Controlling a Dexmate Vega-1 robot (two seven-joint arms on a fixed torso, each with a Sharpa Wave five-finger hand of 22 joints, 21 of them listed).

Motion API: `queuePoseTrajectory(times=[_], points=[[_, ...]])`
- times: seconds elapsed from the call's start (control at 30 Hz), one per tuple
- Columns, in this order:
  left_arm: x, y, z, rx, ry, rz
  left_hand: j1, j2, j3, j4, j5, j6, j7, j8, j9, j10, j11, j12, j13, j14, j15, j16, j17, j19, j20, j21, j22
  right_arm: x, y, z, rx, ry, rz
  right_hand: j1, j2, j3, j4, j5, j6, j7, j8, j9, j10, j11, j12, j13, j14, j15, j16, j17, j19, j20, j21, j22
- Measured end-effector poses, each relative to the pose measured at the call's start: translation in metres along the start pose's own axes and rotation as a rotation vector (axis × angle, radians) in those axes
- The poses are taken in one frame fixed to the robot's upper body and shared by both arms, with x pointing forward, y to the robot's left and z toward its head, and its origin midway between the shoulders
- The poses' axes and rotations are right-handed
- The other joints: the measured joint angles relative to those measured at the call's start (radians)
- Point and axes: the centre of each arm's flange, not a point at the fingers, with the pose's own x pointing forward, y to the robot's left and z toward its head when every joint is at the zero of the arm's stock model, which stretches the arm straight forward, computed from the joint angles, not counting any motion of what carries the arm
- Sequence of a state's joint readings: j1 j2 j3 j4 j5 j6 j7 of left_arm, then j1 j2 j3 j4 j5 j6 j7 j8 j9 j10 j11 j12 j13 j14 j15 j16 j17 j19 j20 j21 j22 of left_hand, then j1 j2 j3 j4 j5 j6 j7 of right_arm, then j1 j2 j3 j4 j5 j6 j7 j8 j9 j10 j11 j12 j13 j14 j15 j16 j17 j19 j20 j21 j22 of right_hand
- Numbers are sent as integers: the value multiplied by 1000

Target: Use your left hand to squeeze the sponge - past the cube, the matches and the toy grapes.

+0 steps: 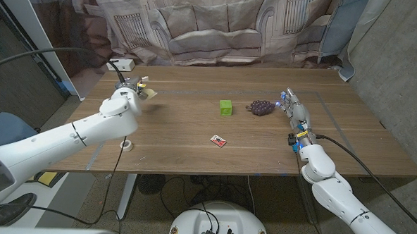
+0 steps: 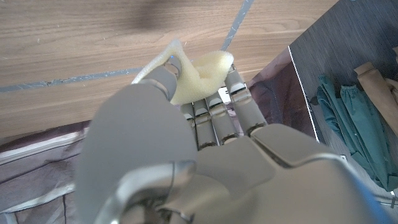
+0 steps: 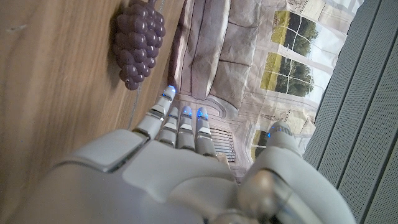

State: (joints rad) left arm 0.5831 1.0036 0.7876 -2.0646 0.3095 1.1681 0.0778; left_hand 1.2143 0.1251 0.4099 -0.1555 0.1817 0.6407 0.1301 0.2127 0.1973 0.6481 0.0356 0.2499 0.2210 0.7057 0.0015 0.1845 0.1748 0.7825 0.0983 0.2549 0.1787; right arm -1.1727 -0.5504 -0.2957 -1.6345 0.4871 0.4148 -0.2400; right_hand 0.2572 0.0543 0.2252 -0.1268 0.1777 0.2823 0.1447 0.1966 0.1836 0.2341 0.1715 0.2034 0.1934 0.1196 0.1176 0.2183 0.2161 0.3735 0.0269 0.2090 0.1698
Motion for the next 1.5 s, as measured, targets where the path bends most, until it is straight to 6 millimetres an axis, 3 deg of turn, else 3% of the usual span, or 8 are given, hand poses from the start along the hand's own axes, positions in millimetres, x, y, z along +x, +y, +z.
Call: queuePoseTrajectory(times=[0.47, 0.73, 0.97, 1.2, 1.5], points=[[-11, 30, 9, 7, -25, 58, -12, -12, -4, 4, 0, 9, -9, 0, 0, 2, -9, 0, 2, 1, -9, 0, -3, -3, -5, -4, 0, -5, -5, 5, 0, -11, -12, 0, 0, -2, -2, 0, 0, 0, 0, 0, 5, -5, 0, 0, 0, 0, 0, 0, 0, 0, 0, 0], [-14, 35, 13, 4, -41, 75, -12, -12, 7, -8, 0, 24, -19, 0, 0, 28, -20, 0, 5, 23, -31, 1, -3, 18, -25, -3, 0, -5, -6, 7, -3, -13, -15, 0, 0, -4, -4, 0, 4, -4, 0, 0, 5, -5, 0, 0, 5, -5, 0, 0, 0, 0, 0, 0], [-16, 31, 15, -4, -43, 67, 24, -40, 17, -23, 8, 44, -32, 0, 5, 55, -40, 4, 9, 56, -59, 5, -3, 43, -50, 5, 6, -5, -6, 6, -4, -11, -16, 0, 0, -4, -4, 0, 4, -4, 0, 0, 5, -5, 0, 0, 5, -5, 0, 0, 0, 0, 0, 0], [-15, 32, 20, -13, -66, 98, 63, -38, 36, -22, 8, 120, -49, 21, 7, 119, -75, 28, 25, 137, -86, 20, -5, 114, -77, 41, 8, -5, -7, 7, -6, -12, -16, 0, 0, -4, -4, 0, 4, -4, 0, 0, 5, -5, 0, 0, 5, -5, 0, 0, 0, 0, 0, 0], [-14, 29, 25, -29, -85, 95, 97, -49, 61, -19, 6, 263, -72, 66, 19, 253, -102, 73, 53, 250, -104, 41, 4, 221, -109, 94, 10, -3, -8, 7, -6, -14, -15, 0, 0, -4, -4, 0, 4, -4, 0, 0, 5, -5, 0, 0, 5, -5, 0, 0, 5, 6, 0, 0]])
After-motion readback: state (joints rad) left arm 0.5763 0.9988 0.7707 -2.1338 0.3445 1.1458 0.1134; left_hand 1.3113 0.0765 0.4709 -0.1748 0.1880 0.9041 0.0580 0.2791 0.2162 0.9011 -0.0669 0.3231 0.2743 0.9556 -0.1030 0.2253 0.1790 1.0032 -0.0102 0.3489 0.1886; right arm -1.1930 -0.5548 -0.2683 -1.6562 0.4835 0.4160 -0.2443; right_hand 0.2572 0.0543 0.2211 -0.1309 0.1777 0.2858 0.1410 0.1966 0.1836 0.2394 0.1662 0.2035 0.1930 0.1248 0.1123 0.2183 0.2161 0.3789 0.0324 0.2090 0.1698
